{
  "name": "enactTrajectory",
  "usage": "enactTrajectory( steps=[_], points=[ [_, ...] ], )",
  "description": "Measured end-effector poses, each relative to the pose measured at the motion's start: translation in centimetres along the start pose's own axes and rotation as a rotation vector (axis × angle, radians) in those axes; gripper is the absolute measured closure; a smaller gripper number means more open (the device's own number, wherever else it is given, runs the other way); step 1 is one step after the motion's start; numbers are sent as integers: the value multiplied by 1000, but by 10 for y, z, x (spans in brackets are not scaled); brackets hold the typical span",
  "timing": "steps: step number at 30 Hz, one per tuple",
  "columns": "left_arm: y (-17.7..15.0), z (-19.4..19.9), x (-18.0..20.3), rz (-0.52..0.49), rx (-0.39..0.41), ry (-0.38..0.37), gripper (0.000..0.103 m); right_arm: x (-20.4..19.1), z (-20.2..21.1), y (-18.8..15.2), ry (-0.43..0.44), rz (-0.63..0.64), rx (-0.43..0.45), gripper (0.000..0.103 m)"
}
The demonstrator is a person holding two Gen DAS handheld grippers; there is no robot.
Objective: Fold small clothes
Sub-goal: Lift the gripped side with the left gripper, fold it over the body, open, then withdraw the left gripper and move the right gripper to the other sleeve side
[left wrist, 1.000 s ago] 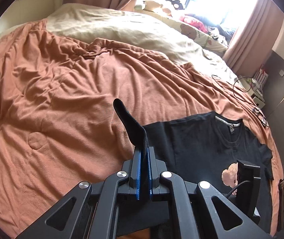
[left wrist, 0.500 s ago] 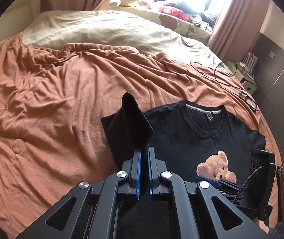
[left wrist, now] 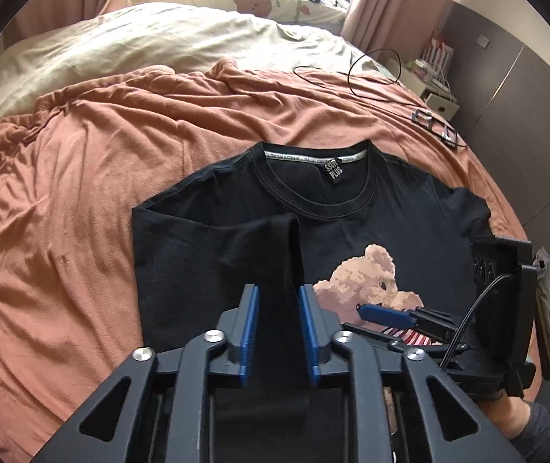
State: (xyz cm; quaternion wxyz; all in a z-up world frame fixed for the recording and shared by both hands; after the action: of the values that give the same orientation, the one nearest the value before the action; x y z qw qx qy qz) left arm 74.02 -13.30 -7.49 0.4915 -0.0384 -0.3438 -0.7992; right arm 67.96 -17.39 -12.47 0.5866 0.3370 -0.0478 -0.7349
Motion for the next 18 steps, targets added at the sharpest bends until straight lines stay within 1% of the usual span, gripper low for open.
enactTrajectory(
  steps=[1, 2, 5, 9, 12, 14, 15, 16, 17, 18],
  points=[
    [-1, 1, -2, 2, 8, 14, 64, 3, 2, 0, -1, -5, 6, 32],
    [-2, 3, -5, 11, 17, 22, 63, 5, 2, 2, 1, -11, 7, 32],
    [-6, 8, -22, 66, 35, 40, 63, 7, 0, 1, 6, -29, 1, 32],
    [-17, 11, -46, 115, 33, 94, 63, 2, -2, -1, -7, 0, 19, 33],
    [-31, 10, -65, 151, 27, 101, 63, -7, -3, -2, -19, 27, 39, 33],
    [-42, 7, -77, 180, 17, 102, 63, -14, -5, -2, -22, 51, 52, 36],
    [-48, 5, -83, 190, 14, 100, 66, -19, -7, -3, -20, 63, 51, 40],
    [-52, 2, -87, 198, 9, 96, 72, -23, -9, -4, -21, 75, 47, 45],
    [-58, -1, -91, 206, 0, 92, 74, -28, -11, -5, -23, 88, 43, 47],
    [-62, -4, -95, 213, -9, 92, 79, -32, -12, -6, -22, 101, 40, 51]
  ],
)
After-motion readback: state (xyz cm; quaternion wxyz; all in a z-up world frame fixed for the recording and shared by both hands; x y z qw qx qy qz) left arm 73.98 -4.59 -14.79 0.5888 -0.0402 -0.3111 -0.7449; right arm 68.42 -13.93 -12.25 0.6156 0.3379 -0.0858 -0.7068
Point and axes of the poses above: each gripper's, at about its wrist camera, not at the fingertips, and z roughly against the way its jaws point, x to its right, y to its top, the point moved 3 cm from there along -z, roughly the way its jaws point, and after that the axes turned 15 degrees about -y, right-handed, at the moved point
